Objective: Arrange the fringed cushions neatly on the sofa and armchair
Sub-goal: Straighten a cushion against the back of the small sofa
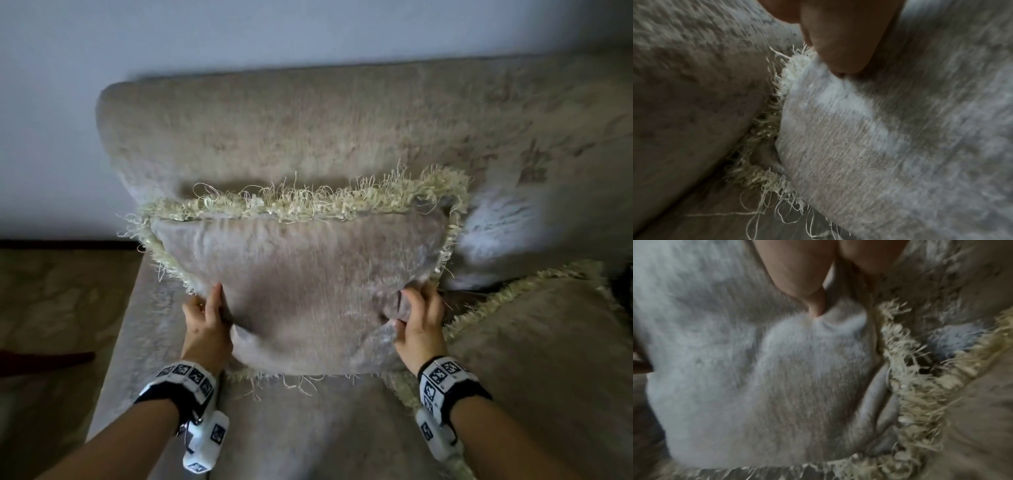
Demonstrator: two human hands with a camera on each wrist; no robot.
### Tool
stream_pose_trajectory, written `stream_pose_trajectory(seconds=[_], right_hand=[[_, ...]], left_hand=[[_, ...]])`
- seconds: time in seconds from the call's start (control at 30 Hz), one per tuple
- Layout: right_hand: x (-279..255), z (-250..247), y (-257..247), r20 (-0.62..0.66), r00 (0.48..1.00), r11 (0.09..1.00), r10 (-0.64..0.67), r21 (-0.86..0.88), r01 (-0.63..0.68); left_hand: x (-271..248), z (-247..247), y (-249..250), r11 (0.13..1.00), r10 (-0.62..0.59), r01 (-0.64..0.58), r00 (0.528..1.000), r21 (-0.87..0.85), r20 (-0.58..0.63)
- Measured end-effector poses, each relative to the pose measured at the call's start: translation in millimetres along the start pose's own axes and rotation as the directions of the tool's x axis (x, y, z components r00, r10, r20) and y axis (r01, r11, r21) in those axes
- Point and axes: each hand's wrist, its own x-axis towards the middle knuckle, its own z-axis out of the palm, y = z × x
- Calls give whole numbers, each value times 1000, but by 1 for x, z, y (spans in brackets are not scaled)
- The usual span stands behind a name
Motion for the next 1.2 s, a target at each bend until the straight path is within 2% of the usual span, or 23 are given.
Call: stream_pose_trajectory(seconds=[0.03, 0.17, 0.27, 0.37, 0.43, 0.5, 0.57, 0.6, 0.63, 0.67, 0.7, 0.73, 0.77, 0.8, 0.9, 1.07, 1.13, 1.2], right_hand=[[6, 0, 3, 14, 1000, 998, 25, -58, -24], [18, 3, 8, 78, 992, 982, 94, -170, -80], [12, -1, 15, 132, 982, 965, 137, -242, -102], [-1, -13, 26, 232, 944, 946, 233, -280, -165], [-8, -26, 29, 273, 932, 947, 240, -276, -163], [-12, -41, 26, 236, 956, 953, 175, -284, -105], [-15, -52, 19, 130, 992, 948, 3, -315, 39], [-17, -53, 15, 118, 986, 933, -114, -328, 147], [-18, -53, 10, 170, 955, 897, -243, -334, 288], [-20, -51, 5, 282, 891, 839, -356, -323, 437], [-21, -46, 0, 414, 802, 772, -431, -291, 565], [-21, -42, -6, 523, 718, 713, -458, -265, 649], [-20, -38, -10, 580, 674, 671, -459, -271, 690], [-16, -36, -12, 593, 673, 652, -441, -304, 695], [-7, -35, -5, 583, 727, 652, -363, -398, 645], [1, -41, 15, 599, 756, 671, -263, -450, 590], [-1, -47, 27, 624, 765, 700, -159, -475, 533], [-4, -56, 39, 659, 752, 742, 3, -505, 440]], left_hand=[[1, 6, -2, 1000, -17, 17, 999, 7, 32], [4, 14, -2, 989, -139, 137, 990, 55, 24], [-2, 20, -4, 992, -88, 86, 996, 89, 15], [-13, 25, -2, 993, -114, 114, 993, 8, -4], [-26, 28, 3, 996, -92, 92, 993, -4, -71], [-39, 25, 17, 999, -39, 37, 988, -12, -147], [-51, 21, 33, 997, 76, -75, 977, 15, -200], [-55, 20, 40, 985, 173, -165, 957, 51, -232], [-58, 19, 48, 960, 281, -267, 925, 87, -255], [-62, 19, 57, 921, 388, -369, 883, 123, -262], [-65, 18, 67, 875, 484, -457, 839, 162, -249], [-68, 17, 77, 823, 566, -529, 795, 207, -219], [-71, 16, 87, 777, 621, -575, 767, 256, -164], [-73, 15, 95, 744, 645, -596, 758, 302, -96], [-70, 16, 105, 726, 594, -564, 803, 394, 55], [-62, 17, 100, 659, 571, -554, 809, 509, 142], [-65, 17, 97, 658, 563, -544, 815, 521, 140], [-71, 15, 97, 676, 528, -521, 836, 522, 151]])
